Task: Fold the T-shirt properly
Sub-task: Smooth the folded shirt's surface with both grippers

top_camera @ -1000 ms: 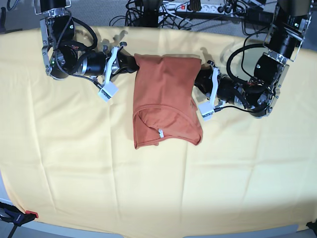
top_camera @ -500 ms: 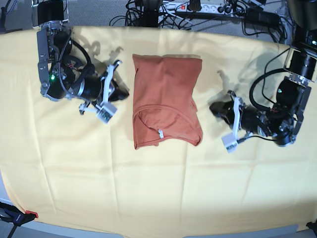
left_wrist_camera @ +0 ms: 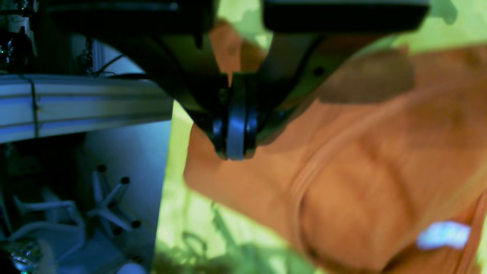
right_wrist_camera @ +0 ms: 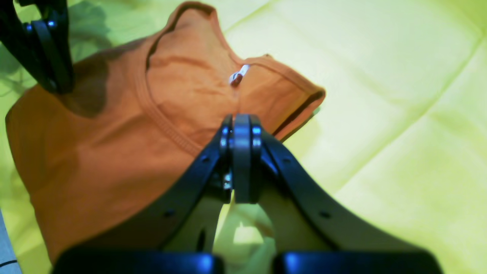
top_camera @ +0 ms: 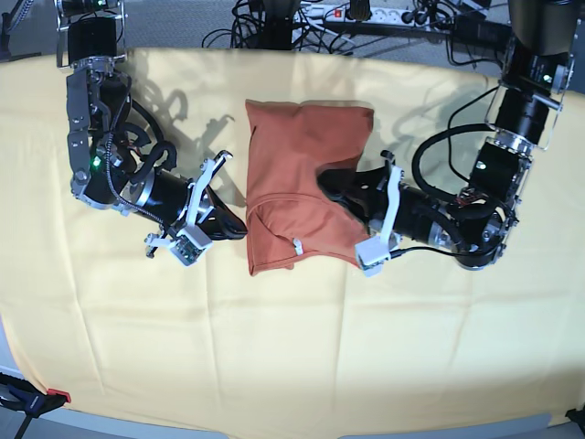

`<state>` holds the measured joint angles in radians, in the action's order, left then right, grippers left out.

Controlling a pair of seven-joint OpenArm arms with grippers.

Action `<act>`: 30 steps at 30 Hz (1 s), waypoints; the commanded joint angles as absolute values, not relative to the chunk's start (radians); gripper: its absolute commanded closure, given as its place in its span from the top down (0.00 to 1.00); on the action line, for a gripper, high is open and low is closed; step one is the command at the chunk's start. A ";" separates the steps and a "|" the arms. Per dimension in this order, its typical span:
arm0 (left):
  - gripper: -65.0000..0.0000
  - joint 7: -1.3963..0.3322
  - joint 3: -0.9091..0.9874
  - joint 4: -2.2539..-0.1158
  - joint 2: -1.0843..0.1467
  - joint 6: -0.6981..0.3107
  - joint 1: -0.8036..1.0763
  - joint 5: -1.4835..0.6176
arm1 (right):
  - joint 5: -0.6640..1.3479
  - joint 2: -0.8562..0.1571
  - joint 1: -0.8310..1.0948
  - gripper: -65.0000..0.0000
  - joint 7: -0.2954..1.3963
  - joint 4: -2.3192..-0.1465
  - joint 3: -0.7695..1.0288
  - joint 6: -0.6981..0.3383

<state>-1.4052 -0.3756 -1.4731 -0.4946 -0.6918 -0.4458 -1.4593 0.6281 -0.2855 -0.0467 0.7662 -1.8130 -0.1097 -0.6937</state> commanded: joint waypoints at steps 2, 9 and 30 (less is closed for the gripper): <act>0.00 -1.396 -0.366 -1.488 -0.477 -0.698 -0.467 -1.484 | 0.650 -0.294 -0.067 0.00 0.726 -1.831 -0.107 -0.698; 0.00 -1.396 -0.366 -1.488 -0.410 -0.698 -0.397 -1.478 | 0.626 -0.293 -0.091 0.00 0.725 -1.830 -0.198 -0.698; 0.00 -1.197 -0.366 -1.488 -0.405 -0.698 -0.179 -0.997 | 0.289 -0.231 -0.164 0.00 0.491 -1.637 -0.340 -0.599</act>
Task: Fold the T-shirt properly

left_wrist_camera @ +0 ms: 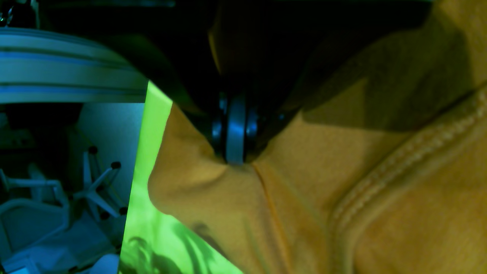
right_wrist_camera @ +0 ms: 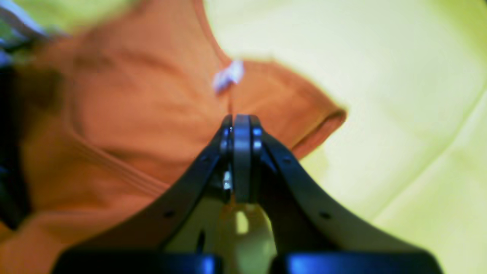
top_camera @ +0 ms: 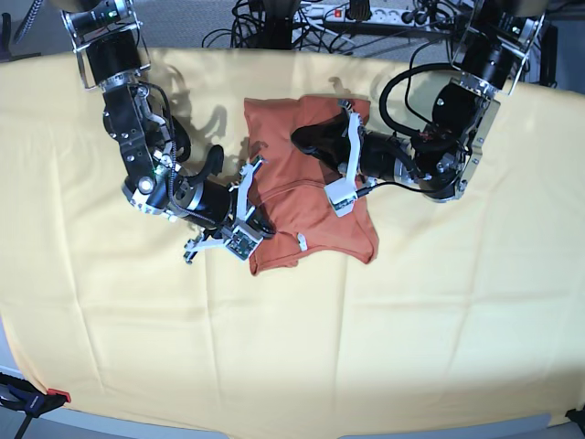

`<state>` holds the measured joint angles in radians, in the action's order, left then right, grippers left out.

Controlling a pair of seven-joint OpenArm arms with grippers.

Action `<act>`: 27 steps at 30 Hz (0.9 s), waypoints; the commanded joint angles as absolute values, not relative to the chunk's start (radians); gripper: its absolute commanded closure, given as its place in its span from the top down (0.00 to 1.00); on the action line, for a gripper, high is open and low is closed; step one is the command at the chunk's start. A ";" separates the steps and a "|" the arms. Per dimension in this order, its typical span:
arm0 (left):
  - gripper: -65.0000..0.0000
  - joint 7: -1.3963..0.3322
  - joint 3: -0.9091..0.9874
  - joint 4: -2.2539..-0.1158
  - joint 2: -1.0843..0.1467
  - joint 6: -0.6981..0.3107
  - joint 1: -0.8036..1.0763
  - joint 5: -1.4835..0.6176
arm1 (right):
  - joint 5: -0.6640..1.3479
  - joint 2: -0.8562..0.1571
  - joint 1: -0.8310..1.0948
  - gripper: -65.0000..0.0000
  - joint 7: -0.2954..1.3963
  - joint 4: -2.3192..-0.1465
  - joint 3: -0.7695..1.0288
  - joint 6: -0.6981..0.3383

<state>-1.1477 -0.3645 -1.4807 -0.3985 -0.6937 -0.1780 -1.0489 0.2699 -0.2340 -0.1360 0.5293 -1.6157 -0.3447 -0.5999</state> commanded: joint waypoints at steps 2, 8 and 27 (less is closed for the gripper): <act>0.00 -1.204 -0.366 -1.488 -0.405 -0.698 -0.181 -0.976 | 0.287 -0.220 -0.181 0.00 0.489 -1.589 -0.340 -0.603; 0.00 -1.213 -0.366 -1.488 -0.411 -0.698 -0.181 -0.939 | 0.270 -0.210 -0.236 0.00 0.439 -1.497 -0.340 -0.644; 0.00 -1.266 -0.346 -1.493 -0.579 -0.698 -0.313 -1.382 | 0.339 -0.205 -0.292 0.00 0.653 -1.646 -0.281 -0.362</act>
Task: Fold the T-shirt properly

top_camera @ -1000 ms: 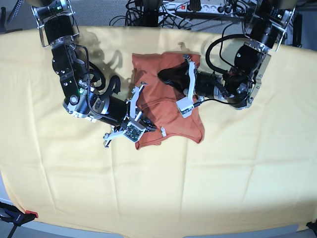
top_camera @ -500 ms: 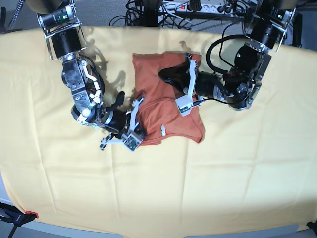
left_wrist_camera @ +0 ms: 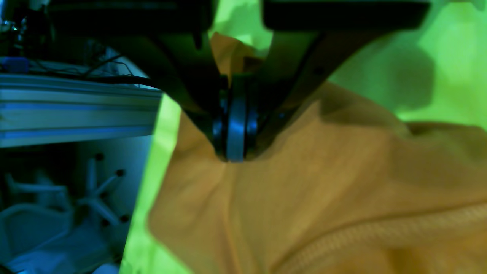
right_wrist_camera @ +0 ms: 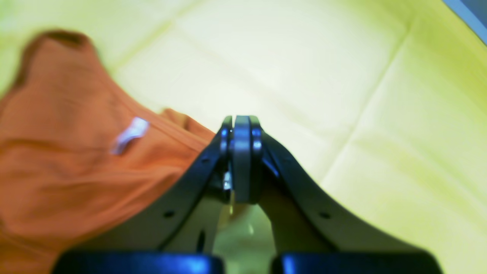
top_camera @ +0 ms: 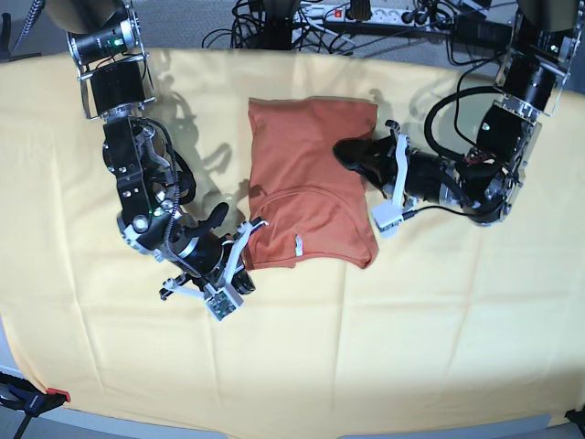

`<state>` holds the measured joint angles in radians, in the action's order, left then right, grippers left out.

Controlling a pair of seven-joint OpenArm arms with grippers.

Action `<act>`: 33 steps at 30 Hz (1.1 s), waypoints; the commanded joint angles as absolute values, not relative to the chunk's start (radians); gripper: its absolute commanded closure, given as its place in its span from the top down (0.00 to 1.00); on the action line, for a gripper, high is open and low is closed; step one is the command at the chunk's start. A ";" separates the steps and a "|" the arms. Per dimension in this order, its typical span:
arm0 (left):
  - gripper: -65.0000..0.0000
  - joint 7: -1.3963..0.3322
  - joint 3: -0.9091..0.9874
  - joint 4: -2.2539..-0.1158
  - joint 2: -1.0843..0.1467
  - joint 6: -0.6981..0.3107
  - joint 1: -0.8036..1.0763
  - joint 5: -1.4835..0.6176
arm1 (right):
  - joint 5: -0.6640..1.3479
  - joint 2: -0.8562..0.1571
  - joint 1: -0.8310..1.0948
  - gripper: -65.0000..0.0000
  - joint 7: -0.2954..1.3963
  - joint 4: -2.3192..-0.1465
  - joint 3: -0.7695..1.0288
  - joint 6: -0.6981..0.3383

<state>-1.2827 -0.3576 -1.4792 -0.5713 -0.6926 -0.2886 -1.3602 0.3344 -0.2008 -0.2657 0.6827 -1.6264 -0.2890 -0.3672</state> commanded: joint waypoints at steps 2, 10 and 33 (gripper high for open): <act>0.00 -1.325 -0.330 -1.493 -0.580 -0.698 -0.337 -1.462 | 0.424 -0.206 -0.291 0.00 0.692 -1.686 -0.234 -0.421; 0.00 -1.390 -0.118 -1.494 -0.585 -0.698 -0.339 -1.484 | 1.063 -0.206 -0.260 0.00 0.997 -1.721 0.013 -0.698; 0.00 -1.396 0.470 -2.052 -0.587 -0.698 0.233 -1.484 | 1.484 -0.220 0.420 0.00 1.322 -2.206 0.533 -0.698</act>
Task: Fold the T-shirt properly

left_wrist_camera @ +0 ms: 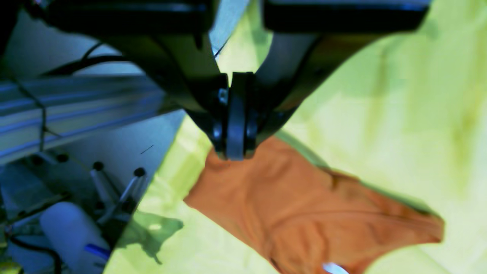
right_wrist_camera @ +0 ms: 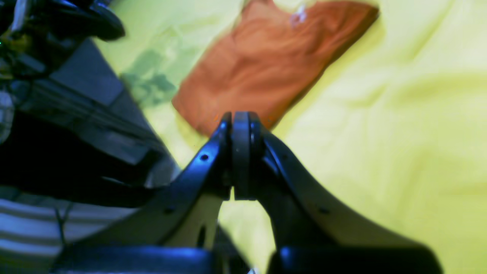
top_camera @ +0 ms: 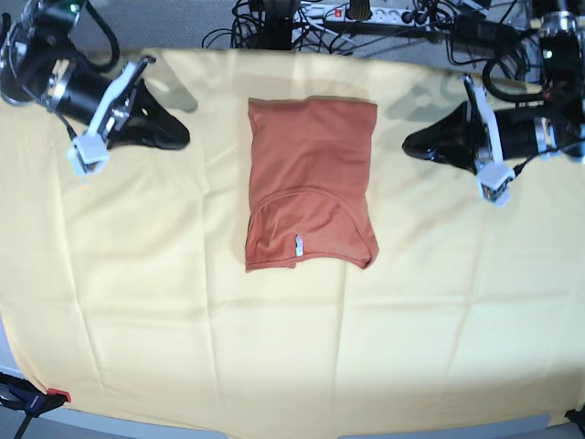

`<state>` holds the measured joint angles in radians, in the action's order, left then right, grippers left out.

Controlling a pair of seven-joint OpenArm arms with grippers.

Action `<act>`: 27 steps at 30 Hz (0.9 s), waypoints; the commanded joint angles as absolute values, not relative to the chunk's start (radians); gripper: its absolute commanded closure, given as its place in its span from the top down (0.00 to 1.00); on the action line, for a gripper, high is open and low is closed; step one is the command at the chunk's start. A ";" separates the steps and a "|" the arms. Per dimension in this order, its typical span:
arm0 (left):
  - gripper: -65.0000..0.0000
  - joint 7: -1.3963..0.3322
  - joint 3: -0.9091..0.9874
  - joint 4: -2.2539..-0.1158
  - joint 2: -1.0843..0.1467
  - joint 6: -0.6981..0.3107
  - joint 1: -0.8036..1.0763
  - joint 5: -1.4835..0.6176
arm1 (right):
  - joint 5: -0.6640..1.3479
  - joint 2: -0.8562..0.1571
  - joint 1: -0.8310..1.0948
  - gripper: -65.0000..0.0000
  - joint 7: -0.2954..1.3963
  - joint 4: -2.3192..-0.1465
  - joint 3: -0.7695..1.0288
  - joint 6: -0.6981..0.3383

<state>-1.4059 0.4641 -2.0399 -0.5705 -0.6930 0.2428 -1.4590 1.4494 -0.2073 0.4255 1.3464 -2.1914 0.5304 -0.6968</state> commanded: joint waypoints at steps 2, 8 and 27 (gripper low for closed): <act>0.00 -1.396 0.530 -2.110 -0.587 -0.698 0.315 -1.484 | 1.484 -0.220 0.507 0.00 1.321 -2.260 0.590 -0.698; 0.00 -1.396 0.636 -2.221 -0.581 -0.672 0.593 -1.484 | 1.484 -0.219 0.751 0.00 1.323 -2.303 0.665 -0.698; 0.00 -1.202 0.520 -2.045 -0.407 -0.698 1.106 -1.206 | 1.347 -0.248 1.097 0.00 1.270 -1.926 0.628 -0.698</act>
<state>-1.1984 0.5114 -2.0304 -0.4019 -0.6949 1.0885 -1.1831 1.3281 -0.2382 1.0798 1.2701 -1.9087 0.6212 -0.6952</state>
